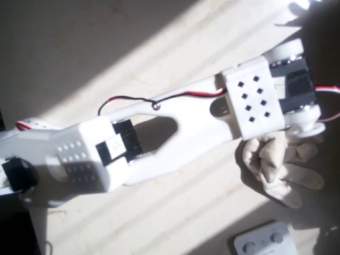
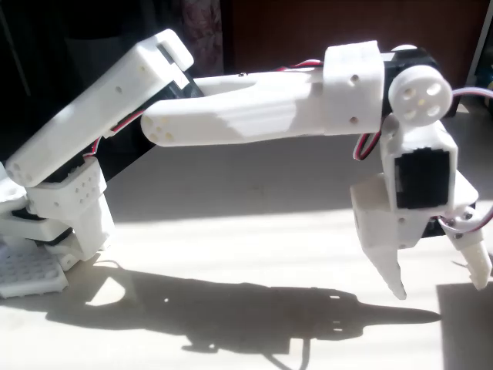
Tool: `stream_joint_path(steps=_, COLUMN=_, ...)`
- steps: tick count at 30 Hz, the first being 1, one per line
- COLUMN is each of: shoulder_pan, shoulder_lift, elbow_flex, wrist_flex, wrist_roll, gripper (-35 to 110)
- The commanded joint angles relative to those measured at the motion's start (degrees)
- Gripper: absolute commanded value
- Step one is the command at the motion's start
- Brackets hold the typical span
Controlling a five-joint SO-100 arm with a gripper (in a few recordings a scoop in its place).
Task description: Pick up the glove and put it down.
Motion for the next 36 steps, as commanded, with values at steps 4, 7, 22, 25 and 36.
stream_joint_path(steps=4, shoulder_pan=-0.4, shoulder_lift=0.5, elbow_flex=-1.7, wrist_flex=-0.7, wrist_roll=0.0, gripper=22)
stream_joint_path(steps=7, shoulder_pan=-0.3, shoulder_lift=0.5, elbow_flex=-1.7, wrist_flex=-1.1, wrist_roll=-0.3, gripper=12)
stream_joint_path(steps=22, shoulder_pan=-0.3, shoulder_lift=1.2, elbow_flex=-1.7, wrist_flex=-2.0, wrist_roll=0.4, gripper=0)
stream_joint_path(steps=25, shoulder_pan=-0.3, shoulder_lift=1.2, elbow_flex=-1.7, wrist_flex=-2.0, wrist_roll=0.4, gripper=1)
stream_joint_path(steps=36, shoulder_pan=-0.3, shoulder_lift=9.0, elbow_flex=-0.7, wrist_flex=-2.6, wrist_roll=-0.1, gripper=1)
